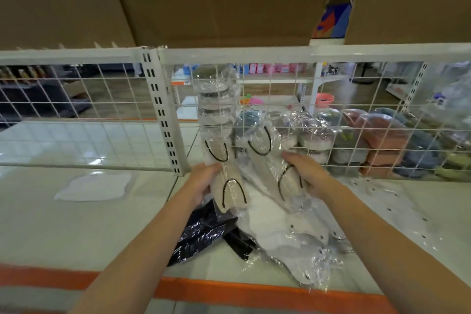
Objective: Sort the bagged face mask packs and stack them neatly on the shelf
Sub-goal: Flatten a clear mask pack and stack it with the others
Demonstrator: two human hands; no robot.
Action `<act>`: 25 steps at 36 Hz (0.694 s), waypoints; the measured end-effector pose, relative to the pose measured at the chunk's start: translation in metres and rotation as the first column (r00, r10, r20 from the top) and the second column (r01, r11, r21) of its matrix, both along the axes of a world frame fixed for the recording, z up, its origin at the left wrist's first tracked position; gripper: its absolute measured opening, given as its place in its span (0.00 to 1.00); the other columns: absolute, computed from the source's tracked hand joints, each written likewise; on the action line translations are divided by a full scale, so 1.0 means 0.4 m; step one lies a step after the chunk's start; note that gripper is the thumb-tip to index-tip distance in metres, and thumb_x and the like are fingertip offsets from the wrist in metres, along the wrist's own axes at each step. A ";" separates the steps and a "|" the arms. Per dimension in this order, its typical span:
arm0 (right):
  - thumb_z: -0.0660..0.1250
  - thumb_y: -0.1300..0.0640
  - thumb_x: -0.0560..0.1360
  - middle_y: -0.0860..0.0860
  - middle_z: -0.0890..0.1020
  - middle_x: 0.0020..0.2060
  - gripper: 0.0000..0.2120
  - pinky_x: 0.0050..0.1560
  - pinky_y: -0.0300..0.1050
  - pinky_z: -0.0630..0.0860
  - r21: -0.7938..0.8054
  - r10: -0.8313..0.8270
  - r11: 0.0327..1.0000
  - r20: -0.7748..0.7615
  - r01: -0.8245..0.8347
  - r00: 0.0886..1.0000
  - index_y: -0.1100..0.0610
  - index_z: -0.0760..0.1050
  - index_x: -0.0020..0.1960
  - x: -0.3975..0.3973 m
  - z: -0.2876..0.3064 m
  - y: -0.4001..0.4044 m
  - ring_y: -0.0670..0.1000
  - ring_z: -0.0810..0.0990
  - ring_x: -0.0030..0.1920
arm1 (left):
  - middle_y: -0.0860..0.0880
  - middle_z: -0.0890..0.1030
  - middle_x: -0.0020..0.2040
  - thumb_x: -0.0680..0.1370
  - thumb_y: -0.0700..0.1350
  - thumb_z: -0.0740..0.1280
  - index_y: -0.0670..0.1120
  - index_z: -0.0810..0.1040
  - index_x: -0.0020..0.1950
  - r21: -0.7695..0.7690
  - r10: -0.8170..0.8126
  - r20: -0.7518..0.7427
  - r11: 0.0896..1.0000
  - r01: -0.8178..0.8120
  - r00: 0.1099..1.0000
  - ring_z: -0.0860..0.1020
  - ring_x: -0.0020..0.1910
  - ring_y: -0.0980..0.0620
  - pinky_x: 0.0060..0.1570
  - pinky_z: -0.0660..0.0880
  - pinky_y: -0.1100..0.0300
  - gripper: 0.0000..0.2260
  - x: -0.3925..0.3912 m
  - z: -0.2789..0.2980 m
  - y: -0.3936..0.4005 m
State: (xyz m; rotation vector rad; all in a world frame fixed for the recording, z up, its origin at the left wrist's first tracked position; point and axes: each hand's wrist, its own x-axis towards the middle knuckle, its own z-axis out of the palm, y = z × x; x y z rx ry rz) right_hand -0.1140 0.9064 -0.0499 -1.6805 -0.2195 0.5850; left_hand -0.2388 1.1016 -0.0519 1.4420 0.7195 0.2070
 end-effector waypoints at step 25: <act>0.65 0.52 0.77 0.51 0.75 0.35 0.11 0.46 0.50 0.75 -0.231 0.138 0.972 0.418 -0.042 0.898 0.57 0.71 0.39 -0.022 0.012 -0.006 0.52 0.76 0.39 | 0.44 0.83 0.50 0.73 0.41 0.72 0.42 0.79 0.51 0.047 -0.250 0.146 0.968 0.246 0.957 0.82 0.43 0.57 0.43 0.77 0.65 0.08 0.057 0.037 -0.089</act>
